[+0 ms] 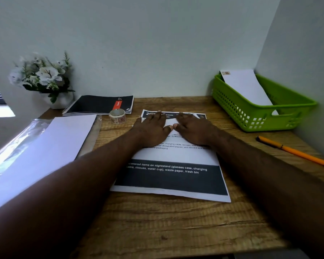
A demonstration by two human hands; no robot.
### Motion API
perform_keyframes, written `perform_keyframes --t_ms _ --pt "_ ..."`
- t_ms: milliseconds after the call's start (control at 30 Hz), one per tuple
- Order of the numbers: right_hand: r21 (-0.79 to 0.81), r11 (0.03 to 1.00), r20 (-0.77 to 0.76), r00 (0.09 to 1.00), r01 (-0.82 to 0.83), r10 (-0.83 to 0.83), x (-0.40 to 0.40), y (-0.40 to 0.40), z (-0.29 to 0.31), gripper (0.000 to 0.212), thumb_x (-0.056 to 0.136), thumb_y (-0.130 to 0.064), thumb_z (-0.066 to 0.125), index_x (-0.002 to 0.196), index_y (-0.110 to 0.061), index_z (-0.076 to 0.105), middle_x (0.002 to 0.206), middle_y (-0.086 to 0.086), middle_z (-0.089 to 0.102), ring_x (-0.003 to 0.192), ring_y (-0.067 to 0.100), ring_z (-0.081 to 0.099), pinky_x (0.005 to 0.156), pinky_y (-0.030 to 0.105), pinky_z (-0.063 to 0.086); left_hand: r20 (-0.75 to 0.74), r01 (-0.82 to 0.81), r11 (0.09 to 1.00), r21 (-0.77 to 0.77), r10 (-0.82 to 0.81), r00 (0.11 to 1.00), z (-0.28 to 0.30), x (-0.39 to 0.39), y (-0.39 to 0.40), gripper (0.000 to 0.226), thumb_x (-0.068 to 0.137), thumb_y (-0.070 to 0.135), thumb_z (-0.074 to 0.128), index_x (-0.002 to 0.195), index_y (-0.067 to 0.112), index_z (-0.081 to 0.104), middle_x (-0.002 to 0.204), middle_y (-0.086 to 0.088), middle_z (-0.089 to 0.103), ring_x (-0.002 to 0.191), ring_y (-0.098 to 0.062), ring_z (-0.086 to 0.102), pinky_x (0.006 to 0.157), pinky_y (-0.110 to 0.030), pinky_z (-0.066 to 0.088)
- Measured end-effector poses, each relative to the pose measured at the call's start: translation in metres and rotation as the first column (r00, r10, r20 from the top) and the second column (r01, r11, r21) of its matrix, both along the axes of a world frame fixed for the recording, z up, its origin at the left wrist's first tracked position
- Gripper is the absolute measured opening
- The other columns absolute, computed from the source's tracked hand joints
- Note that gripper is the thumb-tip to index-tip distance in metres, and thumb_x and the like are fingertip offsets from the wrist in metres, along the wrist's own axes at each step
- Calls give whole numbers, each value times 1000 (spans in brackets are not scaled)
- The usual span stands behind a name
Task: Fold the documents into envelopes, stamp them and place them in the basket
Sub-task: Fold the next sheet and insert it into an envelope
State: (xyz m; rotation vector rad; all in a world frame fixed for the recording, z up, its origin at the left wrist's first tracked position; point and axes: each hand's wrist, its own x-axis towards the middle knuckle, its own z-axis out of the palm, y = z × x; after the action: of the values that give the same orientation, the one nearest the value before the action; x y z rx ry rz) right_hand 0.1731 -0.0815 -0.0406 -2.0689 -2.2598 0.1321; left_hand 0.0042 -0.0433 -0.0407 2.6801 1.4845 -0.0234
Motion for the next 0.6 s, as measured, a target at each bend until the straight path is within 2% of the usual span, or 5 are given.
perform_keyframes --t_ms 200,367,433,533,600 --pt "21 999 45 998 44 -45 2 3 -7 68 95 -60 16 152 -22 13 160 -3 13 147 18 12 118 49 11 20 -51 995 -91 53 998 6 -13 -15 82 92 68 13 153 16 -7 161 -3 -12 148 -21 -8 116 -51 -3" --pt "-14 997 56 995 80 -79 -1 1 -7 66 94 -62 15 152 -29 12 160 -7 10 147 15 9 117 51 7 -72 -159 983 -93 153 986 10 -37 -35 92 85 77 11 153 16 -2 161 -5 -3 149 -22 -3 115 -55 -9" --pt "5 994 58 993 105 -105 -2 -3 -5 65 93 -64 14 151 -33 13 160 -8 9 147 19 8 116 55 6 -36 -190 981 -23 189 981 10 -49 -41 92 86 76 13 153 15 1 161 -6 1 149 -23 0 115 -54 -10" --pt "174 980 81 991 93 -108 -8 -14 -2 64 93 -64 15 150 -35 14 160 -7 6 148 23 2 114 59 -2 104 -254 936 245 235 966 13 -86 -44 75 92 61 25 151 16 13 159 -7 15 147 -26 13 116 -58 3" --pt "267 964 67 997 15 -34 -21 -21 4 63 95 -62 18 151 -33 14 161 -7 5 148 18 0 115 57 -7 107 -384 883 268 369 923 20 -120 -43 62 93 48 35 148 21 25 157 -4 24 144 -28 20 115 -57 9"
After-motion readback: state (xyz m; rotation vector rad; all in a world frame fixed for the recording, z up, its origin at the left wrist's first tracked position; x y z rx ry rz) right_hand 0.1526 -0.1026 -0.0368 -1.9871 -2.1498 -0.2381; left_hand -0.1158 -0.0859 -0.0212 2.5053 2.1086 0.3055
